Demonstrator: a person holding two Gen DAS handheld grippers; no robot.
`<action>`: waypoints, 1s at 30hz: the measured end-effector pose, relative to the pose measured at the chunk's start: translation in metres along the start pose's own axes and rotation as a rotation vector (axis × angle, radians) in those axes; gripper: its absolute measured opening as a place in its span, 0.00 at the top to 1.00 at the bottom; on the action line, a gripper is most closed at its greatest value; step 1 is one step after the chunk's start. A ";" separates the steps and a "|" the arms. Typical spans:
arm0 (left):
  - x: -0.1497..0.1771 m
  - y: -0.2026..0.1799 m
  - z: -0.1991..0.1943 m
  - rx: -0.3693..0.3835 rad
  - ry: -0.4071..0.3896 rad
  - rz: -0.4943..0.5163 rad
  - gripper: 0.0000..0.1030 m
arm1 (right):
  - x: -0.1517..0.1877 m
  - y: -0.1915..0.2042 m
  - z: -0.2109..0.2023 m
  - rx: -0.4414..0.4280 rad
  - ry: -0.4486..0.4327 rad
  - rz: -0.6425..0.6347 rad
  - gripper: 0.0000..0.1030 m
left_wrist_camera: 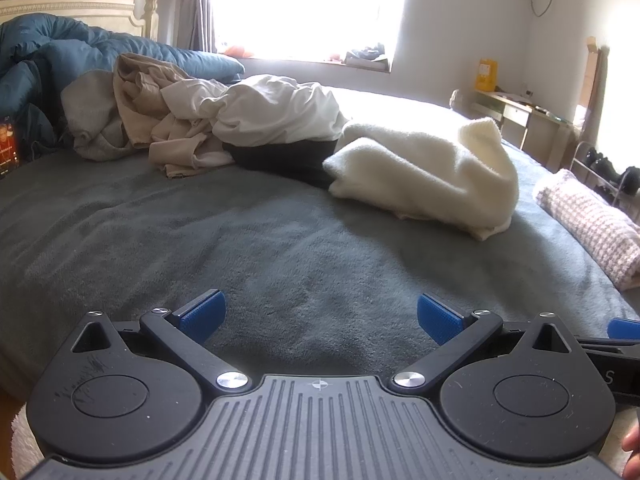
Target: Fold clothes
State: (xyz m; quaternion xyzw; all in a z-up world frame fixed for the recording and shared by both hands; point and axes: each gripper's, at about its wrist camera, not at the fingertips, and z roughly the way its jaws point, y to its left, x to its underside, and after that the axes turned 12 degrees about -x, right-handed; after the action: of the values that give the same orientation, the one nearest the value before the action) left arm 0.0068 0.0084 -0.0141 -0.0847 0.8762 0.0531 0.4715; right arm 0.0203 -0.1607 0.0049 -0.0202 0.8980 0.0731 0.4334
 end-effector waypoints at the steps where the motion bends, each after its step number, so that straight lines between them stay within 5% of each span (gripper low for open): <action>1: 0.000 0.000 0.000 -0.001 0.000 -0.002 0.00 | 0.000 0.000 0.000 0.001 -0.001 0.001 0.00; 18: -0.016 -0.020 0.022 0.098 -0.046 0.010 0.00 | 0.005 -0.026 0.009 -0.021 -0.125 -0.080 0.00; 23: -0.033 -0.057 0.036 0.201 -0.069 0.058 0.00 | 0.014 -0.050 0.017 -0.004 -0.223 -0.127 0.00; 30: -0.062 -0.139 0.064 0.325 -0.131 0.140 0.00 | 0.017 -0.091 0.030 0.134 -0.322 -0.166 0.01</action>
State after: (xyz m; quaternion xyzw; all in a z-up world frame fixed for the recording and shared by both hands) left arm 0.1204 -0.1108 0.0003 0.0573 0.8445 -0.0508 0.5301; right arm 0.0421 -0.2456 -0.0373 -0.0533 0.8152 -0.0205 0.5764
